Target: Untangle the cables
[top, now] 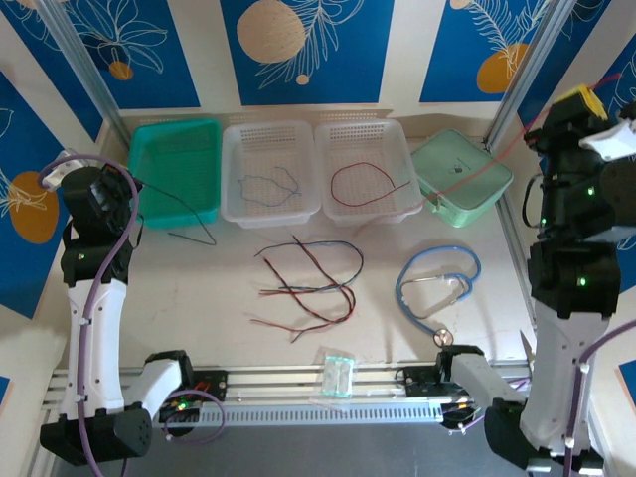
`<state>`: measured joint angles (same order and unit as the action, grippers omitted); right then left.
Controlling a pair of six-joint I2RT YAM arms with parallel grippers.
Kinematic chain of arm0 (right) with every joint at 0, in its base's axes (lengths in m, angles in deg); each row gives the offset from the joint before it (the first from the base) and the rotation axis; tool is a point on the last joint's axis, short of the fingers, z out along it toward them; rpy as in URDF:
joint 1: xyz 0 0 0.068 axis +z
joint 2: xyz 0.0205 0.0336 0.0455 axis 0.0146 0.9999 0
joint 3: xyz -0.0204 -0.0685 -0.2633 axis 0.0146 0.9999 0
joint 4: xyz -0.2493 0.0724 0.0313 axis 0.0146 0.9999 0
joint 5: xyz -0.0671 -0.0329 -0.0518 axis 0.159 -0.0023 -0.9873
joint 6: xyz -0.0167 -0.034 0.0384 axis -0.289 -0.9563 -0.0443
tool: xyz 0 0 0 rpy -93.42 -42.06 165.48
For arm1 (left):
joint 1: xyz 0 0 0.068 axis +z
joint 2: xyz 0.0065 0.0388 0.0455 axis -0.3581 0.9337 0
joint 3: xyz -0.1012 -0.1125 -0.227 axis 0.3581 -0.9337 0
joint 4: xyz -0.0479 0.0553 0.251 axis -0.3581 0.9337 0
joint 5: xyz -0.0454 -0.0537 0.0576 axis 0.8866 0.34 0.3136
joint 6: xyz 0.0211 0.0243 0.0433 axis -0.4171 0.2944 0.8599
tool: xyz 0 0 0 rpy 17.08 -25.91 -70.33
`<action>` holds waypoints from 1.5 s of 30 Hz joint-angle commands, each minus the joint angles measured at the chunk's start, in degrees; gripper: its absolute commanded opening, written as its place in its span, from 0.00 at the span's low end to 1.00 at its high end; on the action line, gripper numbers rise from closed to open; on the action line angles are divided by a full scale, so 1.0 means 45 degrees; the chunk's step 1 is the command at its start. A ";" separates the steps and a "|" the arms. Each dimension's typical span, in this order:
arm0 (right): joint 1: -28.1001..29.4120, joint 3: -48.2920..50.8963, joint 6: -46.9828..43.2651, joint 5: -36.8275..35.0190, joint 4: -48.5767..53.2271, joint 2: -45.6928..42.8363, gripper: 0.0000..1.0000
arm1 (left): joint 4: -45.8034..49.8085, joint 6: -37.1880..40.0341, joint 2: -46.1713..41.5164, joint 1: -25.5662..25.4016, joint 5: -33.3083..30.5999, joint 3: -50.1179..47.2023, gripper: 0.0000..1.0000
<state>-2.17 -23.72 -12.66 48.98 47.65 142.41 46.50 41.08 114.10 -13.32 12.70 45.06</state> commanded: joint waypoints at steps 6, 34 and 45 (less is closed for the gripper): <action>0.1400 -0.2203 0.2101 0.1902 -0.1362 0.3420 0.00 | -0.0193 -0.0394 -0.0381 0.0153 0.0638 -0.0457 0.00; 0.3476 -0.4970 -0.0191 0.0916 -0.2349 0.9306 0.00 | -0.0195 -0.0751 -0.0744 0.0141 0.1331 -0.1068 0.00; 0.4058 0.0413 -0.0610 0.0811 -0.1176 1.0775 0.00 | 0.0003 -0.0666 -0.1004 0.0147 0.1525 -0.1280 0.00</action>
<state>15.16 -21.01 -13.64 52.81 38.58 187.64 46.37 38.13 110.34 -13.28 18.12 40.05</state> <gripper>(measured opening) 0.048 0.049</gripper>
